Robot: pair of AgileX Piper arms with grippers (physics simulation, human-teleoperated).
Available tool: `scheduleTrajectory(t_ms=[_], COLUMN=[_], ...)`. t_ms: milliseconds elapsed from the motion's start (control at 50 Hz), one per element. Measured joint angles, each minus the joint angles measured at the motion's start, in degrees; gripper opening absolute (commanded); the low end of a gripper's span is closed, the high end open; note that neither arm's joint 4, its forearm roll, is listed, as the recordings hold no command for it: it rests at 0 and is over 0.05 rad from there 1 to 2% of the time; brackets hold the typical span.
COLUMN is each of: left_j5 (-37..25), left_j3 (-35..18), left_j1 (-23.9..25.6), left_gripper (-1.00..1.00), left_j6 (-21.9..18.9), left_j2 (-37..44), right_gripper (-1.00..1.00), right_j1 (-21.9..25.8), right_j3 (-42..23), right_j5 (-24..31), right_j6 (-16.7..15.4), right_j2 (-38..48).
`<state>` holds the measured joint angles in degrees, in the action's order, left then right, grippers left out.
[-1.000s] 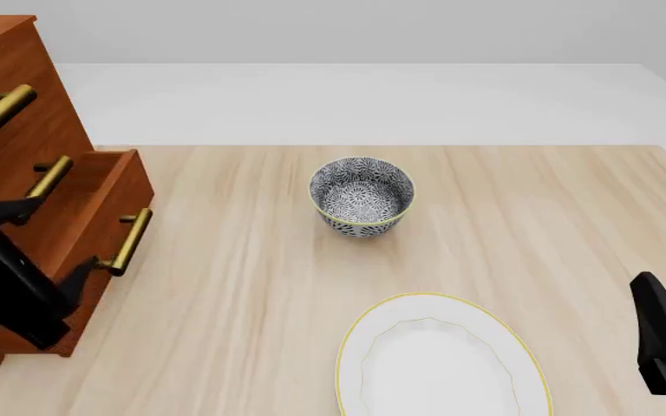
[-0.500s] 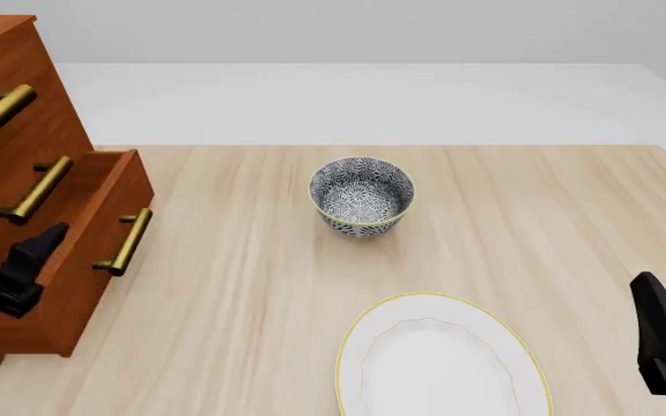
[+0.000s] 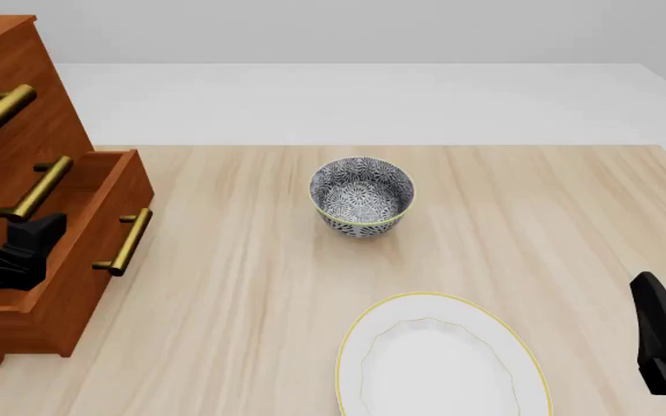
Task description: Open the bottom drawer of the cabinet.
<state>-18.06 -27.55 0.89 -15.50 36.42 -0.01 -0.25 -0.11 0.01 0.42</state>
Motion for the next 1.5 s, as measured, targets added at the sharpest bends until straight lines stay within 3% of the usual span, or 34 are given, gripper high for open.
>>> scheduleTrajectory(t_ms=[280, 520, 960, 1500], left_j5=[2.0, 5.0, 10.2, 17.0], left_j3=[-0.2, 0.4, 1.0, 4.7], left_j1=[-0.4, -1.1, -3.1, -3.9], left_gripper=[1.00, 1.00, 1.00, 1.00], left_j6=[7.2, 10.4, 12.3, 11.4], left_j2=[3.7, 7.4, 12.9, 19.3], right_gripper=[1.00, 1.00, 1.00, 1.00], right_j1=[0.0, 0.0, 0.0, 0.0], right_j3=[0.0, 0.0, 0.0, 0.0], right_j5=[0.0, 0.0, 0.0, 0.0], right_j6=[0.0, 0.0, 0.0, 0.0], right_j2=[0.0, 0.0, 0.0, 0.0])
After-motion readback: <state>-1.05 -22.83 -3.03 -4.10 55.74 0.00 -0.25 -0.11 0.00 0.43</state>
